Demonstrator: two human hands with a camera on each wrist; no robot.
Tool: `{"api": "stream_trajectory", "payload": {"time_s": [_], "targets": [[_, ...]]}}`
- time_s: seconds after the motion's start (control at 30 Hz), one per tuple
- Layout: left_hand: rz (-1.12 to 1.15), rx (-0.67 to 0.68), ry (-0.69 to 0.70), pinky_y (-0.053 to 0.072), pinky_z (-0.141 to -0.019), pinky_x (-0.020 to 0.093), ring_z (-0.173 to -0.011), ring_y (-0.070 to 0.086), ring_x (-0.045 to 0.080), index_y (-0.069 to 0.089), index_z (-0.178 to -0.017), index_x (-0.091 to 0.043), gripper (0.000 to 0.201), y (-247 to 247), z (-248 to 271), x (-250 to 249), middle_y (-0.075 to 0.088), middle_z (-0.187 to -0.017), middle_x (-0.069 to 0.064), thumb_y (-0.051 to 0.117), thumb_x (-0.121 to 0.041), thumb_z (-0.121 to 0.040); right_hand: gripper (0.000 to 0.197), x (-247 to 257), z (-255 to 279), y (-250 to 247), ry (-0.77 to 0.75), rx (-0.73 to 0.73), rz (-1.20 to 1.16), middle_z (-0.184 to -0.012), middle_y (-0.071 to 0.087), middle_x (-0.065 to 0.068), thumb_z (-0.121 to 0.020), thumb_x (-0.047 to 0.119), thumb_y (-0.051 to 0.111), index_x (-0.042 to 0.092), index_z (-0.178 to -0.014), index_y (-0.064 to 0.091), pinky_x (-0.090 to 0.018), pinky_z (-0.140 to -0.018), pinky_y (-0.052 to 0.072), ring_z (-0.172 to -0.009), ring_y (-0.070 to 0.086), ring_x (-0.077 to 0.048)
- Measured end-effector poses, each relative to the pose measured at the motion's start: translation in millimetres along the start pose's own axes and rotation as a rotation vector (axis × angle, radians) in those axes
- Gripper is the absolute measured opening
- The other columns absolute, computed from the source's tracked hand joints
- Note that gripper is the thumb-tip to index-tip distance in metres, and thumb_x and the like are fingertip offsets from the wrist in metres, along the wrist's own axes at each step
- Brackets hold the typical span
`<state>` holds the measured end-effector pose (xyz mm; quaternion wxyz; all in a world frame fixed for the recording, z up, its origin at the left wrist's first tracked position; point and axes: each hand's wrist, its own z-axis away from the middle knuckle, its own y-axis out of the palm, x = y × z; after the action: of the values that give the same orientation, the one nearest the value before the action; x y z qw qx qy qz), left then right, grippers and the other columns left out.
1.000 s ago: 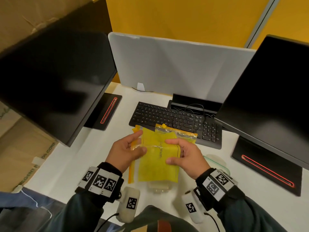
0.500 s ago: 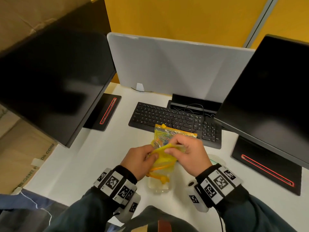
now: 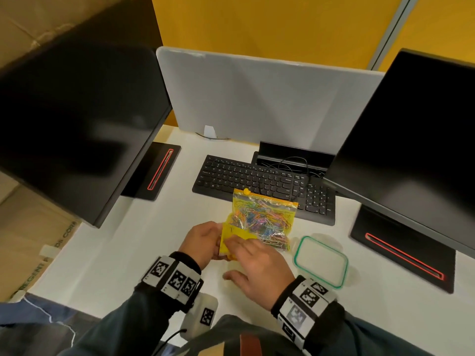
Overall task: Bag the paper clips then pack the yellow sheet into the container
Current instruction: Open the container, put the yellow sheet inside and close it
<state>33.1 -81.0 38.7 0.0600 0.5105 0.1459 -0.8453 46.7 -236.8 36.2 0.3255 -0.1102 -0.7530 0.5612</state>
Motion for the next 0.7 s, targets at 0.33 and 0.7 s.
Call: {"api": "stream_trajectory", "payload": {"time_s": [0.33,0.7], "targets": [[-0.006,0.263,0.02,0.052,-0.063,0.022,-0.067,0.059,0.012,0.06,-0.109,-0.014,0.028,-4.2,-6.6,5.6,0.062,-0.084,0.008,0.041,-0.002,-0.092,0.05,-5.4,2.4,1.2,0.227,0.045,-0.295,-0.108,0.053,0.005,-0.079,0.051,0.056,0.024,-0.122,0.057,-0.017,-0.075,0.042,-0.094,0.055,-0.013],[-0.176,0.129,0.126,0.047,-0.072,0.027,-0.076,0.055,0.014,0.055,-0.096,-0.033,0.033,8.1,-14.7,20.5,0.057,-0.087,0.001,0.068,-0.009,-0.076,0.033,-46.9,-6.3,15.4,0.763,-0.052,-0.796,-0.058,0.054,-0.007,-0.078,-0.006,0.058,0.025,-0.085,0.049,-0.024,-0.047,0.043,-0.048,0.052,-0.015]]}}
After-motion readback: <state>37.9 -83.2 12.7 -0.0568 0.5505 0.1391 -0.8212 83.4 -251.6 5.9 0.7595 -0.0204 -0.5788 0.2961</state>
